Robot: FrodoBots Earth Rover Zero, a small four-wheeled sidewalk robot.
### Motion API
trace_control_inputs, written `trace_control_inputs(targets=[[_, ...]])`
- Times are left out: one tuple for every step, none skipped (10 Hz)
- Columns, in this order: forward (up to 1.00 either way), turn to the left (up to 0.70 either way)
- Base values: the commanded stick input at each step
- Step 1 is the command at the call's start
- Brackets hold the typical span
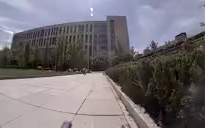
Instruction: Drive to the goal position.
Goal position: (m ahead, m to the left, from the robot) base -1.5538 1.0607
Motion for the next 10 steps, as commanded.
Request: trace_control_inputs(targets=[[0.01,0.00],[0.00,0.00],[0.00,0.00],[0.00,0.00],[0.00,0.00],[0.00,0.00],[0.04,0.00],[0.04,0.00],[0.01,0.00],[0.02,0.00]])
